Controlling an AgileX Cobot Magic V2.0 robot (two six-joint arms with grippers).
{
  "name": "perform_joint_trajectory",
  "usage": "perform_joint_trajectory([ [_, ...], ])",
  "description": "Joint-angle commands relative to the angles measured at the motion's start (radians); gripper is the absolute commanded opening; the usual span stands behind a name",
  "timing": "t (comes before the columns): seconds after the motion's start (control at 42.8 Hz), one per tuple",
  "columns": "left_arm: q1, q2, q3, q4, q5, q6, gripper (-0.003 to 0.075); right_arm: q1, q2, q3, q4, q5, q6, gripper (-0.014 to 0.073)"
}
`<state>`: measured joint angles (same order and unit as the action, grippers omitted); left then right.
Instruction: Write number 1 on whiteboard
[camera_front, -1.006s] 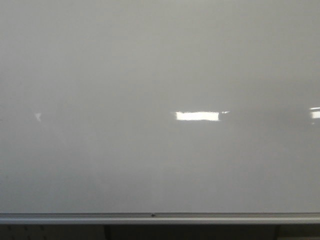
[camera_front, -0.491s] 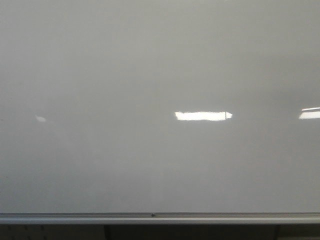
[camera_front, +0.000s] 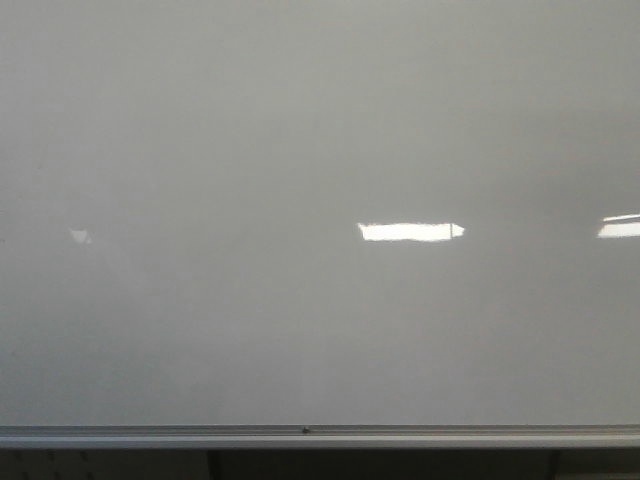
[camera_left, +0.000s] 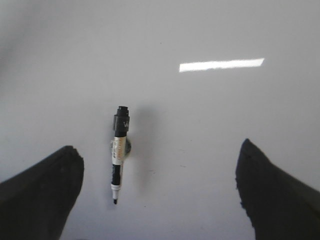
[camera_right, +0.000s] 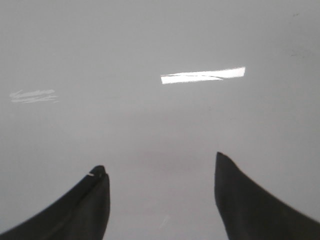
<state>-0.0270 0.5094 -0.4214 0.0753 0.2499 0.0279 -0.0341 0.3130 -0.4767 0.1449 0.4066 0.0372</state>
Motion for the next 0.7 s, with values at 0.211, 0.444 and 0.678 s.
perform_joint_trajectory([
  [0.211, 0.188, 0.325, -0.119, 0.082, -0.194, -0.002, 0.0607, 0.004, 0.017, -0.035, 0.008, -0.080, 0.001, 0.0486],
  [0.444, 0.237, 0.525, -0.119, 0.169, -0.381, -0.002, 0.0607, 0.004, 0.017, -0.035, 0.008, -0.073, 0.001, 0.0486],
  [0.678, 0.237, 0.713, -0.119, 0.220, -0.480, -0.002, 0.0607, 0.004, 0.017, -0.035, 0.008, -0.064, 0.001, 0.0486],
])
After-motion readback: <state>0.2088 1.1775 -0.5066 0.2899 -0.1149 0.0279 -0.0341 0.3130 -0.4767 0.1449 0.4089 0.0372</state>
